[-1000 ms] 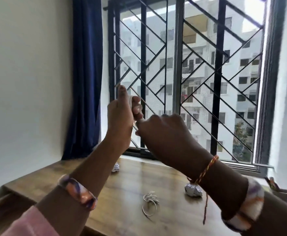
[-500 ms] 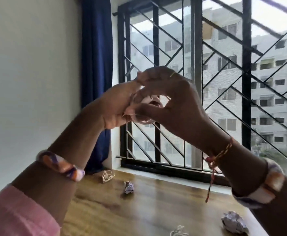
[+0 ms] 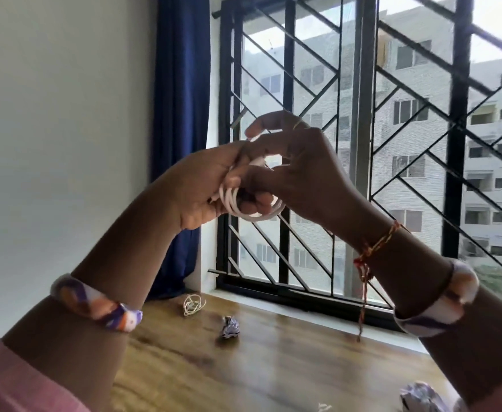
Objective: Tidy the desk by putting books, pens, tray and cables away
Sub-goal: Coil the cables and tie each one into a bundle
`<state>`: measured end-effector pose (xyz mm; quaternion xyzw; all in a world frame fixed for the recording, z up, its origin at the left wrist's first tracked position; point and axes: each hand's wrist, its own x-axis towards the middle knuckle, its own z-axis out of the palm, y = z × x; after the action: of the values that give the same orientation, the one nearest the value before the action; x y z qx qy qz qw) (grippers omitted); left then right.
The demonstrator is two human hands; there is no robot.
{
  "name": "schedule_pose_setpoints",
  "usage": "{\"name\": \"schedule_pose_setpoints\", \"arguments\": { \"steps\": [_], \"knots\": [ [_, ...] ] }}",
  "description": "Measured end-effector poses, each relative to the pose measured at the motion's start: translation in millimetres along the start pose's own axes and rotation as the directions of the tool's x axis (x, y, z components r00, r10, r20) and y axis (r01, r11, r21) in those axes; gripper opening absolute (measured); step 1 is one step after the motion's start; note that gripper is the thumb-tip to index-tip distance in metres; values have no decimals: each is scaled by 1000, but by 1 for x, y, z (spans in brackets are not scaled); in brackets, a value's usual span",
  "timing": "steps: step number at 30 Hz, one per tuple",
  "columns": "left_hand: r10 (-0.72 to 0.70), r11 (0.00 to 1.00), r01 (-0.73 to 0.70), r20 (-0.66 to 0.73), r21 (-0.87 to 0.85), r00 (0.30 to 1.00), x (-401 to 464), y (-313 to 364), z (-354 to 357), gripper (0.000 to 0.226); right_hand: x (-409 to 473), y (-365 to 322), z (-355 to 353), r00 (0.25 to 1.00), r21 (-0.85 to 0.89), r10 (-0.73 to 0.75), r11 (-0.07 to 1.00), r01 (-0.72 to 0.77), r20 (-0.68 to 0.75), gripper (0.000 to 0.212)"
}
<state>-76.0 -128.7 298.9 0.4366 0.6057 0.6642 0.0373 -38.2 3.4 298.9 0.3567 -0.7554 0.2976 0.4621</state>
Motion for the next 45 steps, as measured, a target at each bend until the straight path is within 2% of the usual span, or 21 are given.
{"name": "schedule_pose_setpoints", "arguments": {
  "steps": [2, 4, 5, 6, 9, 10, 12, 14, 16, 18, 21, 23, 26, 29, 31, 33, 35, 37, 39, 42, 45],
  "knots": [
    [75, 993, -59, -168, 99, 983, -3, -2, 10, 30, -6, -3, -8, 999, -38, -5, 999, 3, -44, 16],
    [256, 931, -145, -316, 336, 914, -7, -2, 20, 34, -11, -8, -19, 993, -86, -26, 996, 17, -112, 17],
    [325, 895, -167, -346, 414, 880, -11, 0, 26, 37, -14, -12, -26, 987, -89, -20, 996, 6, -160, 17],
    [351, 879, -180, -343, 442, 872, -15, 1, 33, 40, -17, -15, -33, 979, -83, 2, 996, -20, -204, 17],
    [280, 886, -166, -213, 434, 936, -33, 7, 63, 47, -30, -26, -48, 953, -25, 100, 993, -112, -286, 15],
    [270, 859, -165, -155, 484, 950, -41, 9, 73, 44, -36, -31, -53, 946, -6, 124, 991, -132, -299, 13],
    [285, 766, -203, -40, 610, 958, -51, 9, 86, 40, -49, -42, -62, 936, 11, 158, 987, -163, -316, 16],
    [312, 670, -225, 7, 707, 950, -60, 7, 93, 29, -61, -51, -71, 924, 35, 215, 976, -215, -315, 24],
    [353, 550, -251, 51, 796, 934, -70, 7, 104, 19, -77, -62, -79, 897, 137, 320, 947, -291, -305, 27],
    [349, 425, -270, 119, 864, 930, -80, 9, 117, 7, -93, -73, -86, 864, 271, 429, 893, -360, -265, 28],
    [367, 250, -232, 129, 940, 921, -92, 5, 131, 15, -112, -86, -93, 801, 415, 577, 776, -476, -161, 26],
    [488, 227, -185, 53, 956, 871, -100, 3, 142, 19, -117, -90, -98, 759, 513, 648, 674, -533, -62, 29],
    [613, 323, -194, -49, 926, 789, -104, 4, 154, 31, -117, -87, -99, 683, 628, 727, 499, -597, 71, 43],
    [648, 160, -246, 86, 956, 757, -94, -4, 151, 40, -115, -74, -97, 607, 710, 772, 319, -627, 189, 38],
    [636, 79, -212, 115, 974, 763, -84, -11, 145, 39, -112, -62, -93, 580, 711, 785, 280, -645, 217, 29],
    [613, -6, -99, 82, 995, 786, -74, -17, 136, 31, -109, -51, -88, 585, 629, 778, 341, -699, 228, 34],
    [578, -14, 63, -44, 998, 815, -63, -17, 128, 21, -106, -42, -81, 630, 438, 744, 501, -746, 223, 42],
    [568, -27, 165, -120, 986, 814, -46, -22, 113, 20, -98, -31, -71, 688, 347, 697, 606, -716, 204, 47],
    [591, -86, 189, -103, 978, 800, -32, -29, 99, 22, -87, -18, -61, 724, 362, 664, 639, -679, 187, 45],
    [612, -152, 206, -72, 967, 788, -7, -42, 77, 28, -72, 9, -48, 739, 344, 632, 657, -671, 233, 40],
    [576, -148, 184, -67, 972, 814, 14, -56, 62, 34, -73, 38, -36, 772, 309, 584, 708, -635, 250, 39]
  ]
}}
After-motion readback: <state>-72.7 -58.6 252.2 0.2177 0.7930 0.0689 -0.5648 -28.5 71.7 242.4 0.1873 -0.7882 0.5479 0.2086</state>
